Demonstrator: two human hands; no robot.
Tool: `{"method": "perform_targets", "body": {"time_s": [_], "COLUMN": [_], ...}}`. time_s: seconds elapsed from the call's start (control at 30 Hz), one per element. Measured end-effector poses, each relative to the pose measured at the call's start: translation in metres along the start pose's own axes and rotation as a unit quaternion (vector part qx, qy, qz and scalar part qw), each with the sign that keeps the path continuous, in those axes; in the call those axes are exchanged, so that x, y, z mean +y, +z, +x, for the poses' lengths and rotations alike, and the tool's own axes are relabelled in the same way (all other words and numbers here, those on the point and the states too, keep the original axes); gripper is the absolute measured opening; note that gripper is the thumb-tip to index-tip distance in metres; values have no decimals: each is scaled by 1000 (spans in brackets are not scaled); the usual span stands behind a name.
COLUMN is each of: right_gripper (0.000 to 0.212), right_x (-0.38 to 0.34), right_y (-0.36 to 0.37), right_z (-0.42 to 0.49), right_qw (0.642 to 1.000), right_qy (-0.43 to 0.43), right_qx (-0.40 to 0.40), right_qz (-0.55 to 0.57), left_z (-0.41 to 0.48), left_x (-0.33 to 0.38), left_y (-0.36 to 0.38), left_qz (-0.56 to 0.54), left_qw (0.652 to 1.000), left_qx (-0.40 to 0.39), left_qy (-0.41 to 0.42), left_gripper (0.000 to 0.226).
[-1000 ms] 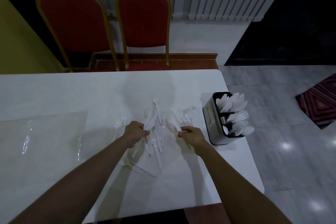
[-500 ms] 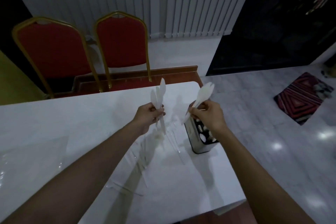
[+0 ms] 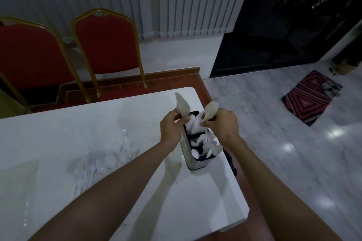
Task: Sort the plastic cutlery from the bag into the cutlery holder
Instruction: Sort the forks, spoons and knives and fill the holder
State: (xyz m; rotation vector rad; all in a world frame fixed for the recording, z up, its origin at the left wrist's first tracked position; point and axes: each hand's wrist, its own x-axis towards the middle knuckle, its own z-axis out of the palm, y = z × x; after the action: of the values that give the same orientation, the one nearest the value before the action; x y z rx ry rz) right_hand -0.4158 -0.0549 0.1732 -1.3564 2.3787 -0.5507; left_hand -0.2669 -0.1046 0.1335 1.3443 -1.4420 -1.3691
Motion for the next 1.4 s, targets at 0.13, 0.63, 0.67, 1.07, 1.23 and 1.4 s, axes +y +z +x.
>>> {"method": "perform_targets", "body": {"time_s": [0.13,0.63,0.67,1.07,1.23,1.4], "right_gripper": [40,34,27,50,23,16], "right_x": [-2,8,9,11,-10,1], "right_y": [-1,-2,-2,13,13,14], "right_z": [5,7,6,-4,5,1], "right_qw": [997,979,977,973,964,972], "right_qy": [-8,-198,-209,-220,-251,-207], "right_qx": [-33,-53,-45,49,74,102], "right_qz": [-66,-15,-20,39,37,36], "left_z": [0,-16,-18,-23,-25,-19], "left_x": [-12,-16,-17,-14,-16,-4], "left_y": [5,7,6,2,-6,-12], "left_qz": [149,246,237,257,197,131], "left_qw": [984,958,962,956,972,981], "left_qx": [-2,-56,-51,-42,-11,-2], "left_qy": [93,136,128,136,125,147], "left_gripper": [19,24,24,14,20,18]}}
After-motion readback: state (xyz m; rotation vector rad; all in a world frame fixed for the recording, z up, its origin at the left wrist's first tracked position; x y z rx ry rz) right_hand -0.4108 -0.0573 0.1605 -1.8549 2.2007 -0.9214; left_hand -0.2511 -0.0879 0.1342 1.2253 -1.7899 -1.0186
